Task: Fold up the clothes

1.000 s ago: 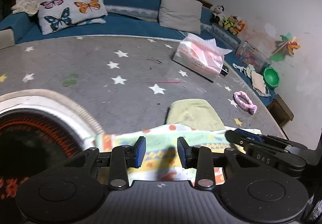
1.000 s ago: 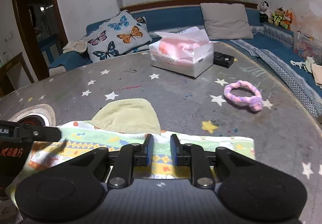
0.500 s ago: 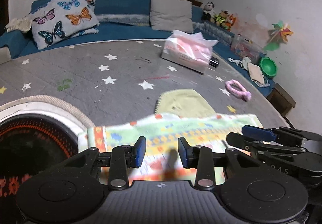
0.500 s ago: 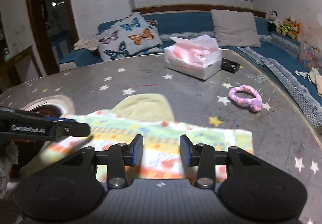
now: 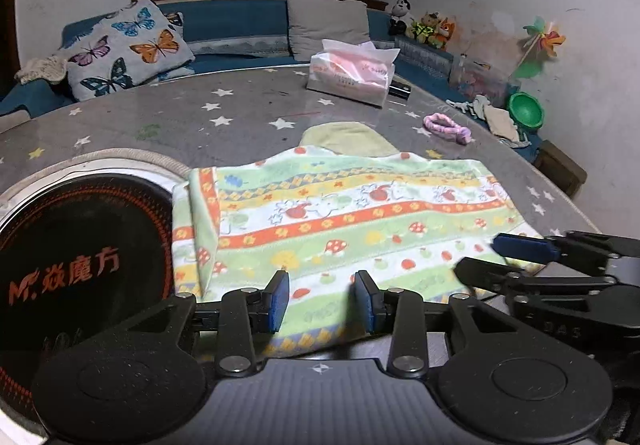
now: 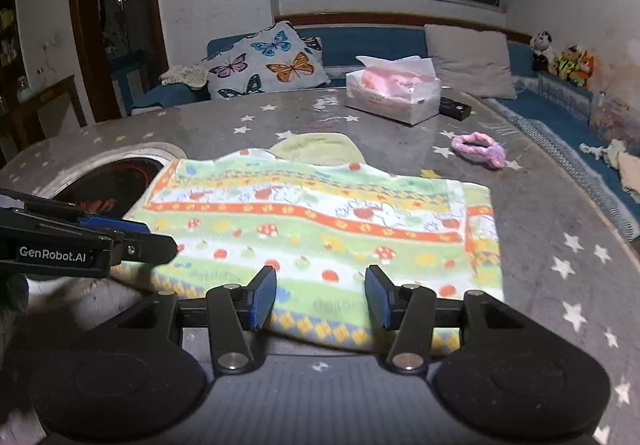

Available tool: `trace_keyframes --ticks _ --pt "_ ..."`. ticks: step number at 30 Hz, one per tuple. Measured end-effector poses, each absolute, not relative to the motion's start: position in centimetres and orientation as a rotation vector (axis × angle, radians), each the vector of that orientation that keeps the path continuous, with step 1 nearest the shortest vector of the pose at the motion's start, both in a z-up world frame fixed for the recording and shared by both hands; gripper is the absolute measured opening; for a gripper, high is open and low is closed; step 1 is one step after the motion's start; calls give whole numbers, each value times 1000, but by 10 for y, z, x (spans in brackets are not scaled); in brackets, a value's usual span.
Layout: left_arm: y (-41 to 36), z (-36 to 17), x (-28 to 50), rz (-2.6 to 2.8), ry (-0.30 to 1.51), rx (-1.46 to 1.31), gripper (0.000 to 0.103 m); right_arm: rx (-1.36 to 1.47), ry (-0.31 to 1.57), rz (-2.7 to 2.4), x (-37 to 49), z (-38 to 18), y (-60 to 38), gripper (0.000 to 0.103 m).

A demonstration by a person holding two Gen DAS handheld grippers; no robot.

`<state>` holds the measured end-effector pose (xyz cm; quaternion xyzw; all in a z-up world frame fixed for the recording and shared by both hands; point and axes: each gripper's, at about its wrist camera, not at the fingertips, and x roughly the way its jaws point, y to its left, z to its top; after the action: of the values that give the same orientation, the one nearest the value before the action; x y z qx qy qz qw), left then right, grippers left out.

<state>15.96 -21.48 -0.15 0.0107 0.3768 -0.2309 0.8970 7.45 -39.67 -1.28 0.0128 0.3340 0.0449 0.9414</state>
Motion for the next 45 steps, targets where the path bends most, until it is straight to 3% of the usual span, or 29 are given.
trace_keyframes --ticks 9,11,13,16,22,26,45 --pt "-209 2 145 -452 777 16 53 58 653 66 59 -11 -403 53" --pt "-208 3 139 -448 773 20 59 60 651 63 56 -12 -402 68" --pt "-206 3 133 -445 769 20 65 61 648 61 52 -12 -400 72" --pt "-202 3 125 -443 769 17 76 64 645 58 47 -13 -399 86" --pt "-193 5 107 -427 744 45 92 70 635 53 35 -14 -393 99" --pt "-184 9 97 -415 719 45 103 75 629 49 30 -13 -387 103" --pt "-148 5 76 -349 726 -11 103 93 661 6 14 -22 -368 103"
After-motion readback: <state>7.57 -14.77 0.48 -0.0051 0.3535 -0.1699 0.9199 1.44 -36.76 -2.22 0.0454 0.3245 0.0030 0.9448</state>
